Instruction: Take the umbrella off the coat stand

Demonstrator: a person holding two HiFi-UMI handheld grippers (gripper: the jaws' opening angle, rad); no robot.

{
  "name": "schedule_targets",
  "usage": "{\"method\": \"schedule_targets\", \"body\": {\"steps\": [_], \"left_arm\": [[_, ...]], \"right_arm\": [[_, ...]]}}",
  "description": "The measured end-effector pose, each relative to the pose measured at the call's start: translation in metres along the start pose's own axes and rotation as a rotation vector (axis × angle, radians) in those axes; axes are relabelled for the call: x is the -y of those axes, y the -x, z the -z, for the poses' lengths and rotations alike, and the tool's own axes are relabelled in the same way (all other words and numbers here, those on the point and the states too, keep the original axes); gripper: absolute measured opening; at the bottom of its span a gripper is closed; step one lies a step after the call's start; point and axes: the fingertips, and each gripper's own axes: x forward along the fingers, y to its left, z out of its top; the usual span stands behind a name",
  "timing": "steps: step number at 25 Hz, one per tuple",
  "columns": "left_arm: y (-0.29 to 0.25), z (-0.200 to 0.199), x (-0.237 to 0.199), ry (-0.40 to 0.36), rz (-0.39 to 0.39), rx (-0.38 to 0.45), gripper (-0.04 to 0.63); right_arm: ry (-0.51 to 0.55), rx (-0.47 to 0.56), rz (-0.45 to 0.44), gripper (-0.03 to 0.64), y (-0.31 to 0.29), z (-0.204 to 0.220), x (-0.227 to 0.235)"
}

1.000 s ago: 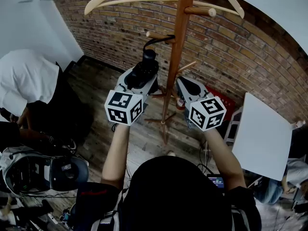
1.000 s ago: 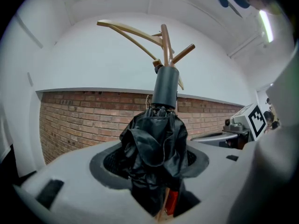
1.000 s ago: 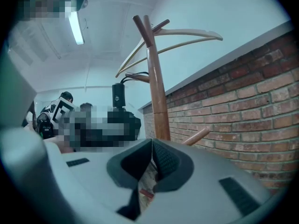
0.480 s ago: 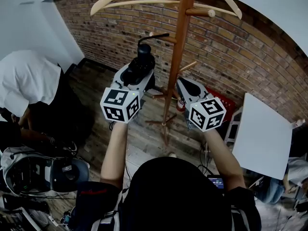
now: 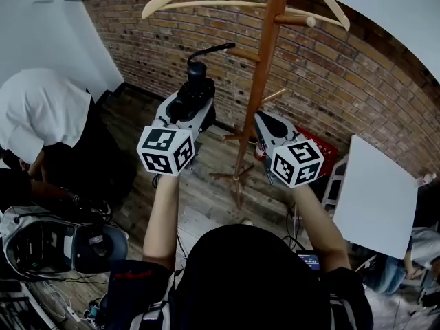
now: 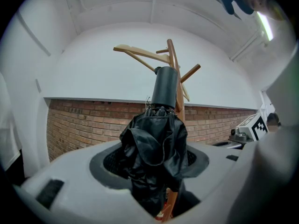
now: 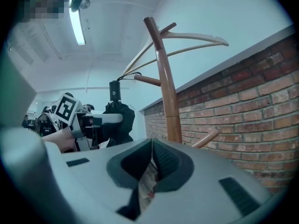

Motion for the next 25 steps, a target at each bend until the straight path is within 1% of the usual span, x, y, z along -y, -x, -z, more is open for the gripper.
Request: {"method": "schedule_targets", "body": {"steps": [13, 18, 25], "left_arm": [[0.018, 0.005, -0.002, -0.003, 0.006, -0.014, 0.267], [0.029, 0.012, -0.001, 0.013, 0.005, -0.028, 0.267], [0.047, 0.028, 0.011, 0.022, 0.031, -0.050, 0.267]], "right_arm": [[0.004, -0.004, -0.011, 0.029, -0.003, 0.001, -0.018], [0.005, -0.010, -0.017, 0.029, -0.004, 0.001, -0.029], [0.006, -0.023, -0.022, 0.029, 0.001, 0.008, -0.049]]}}
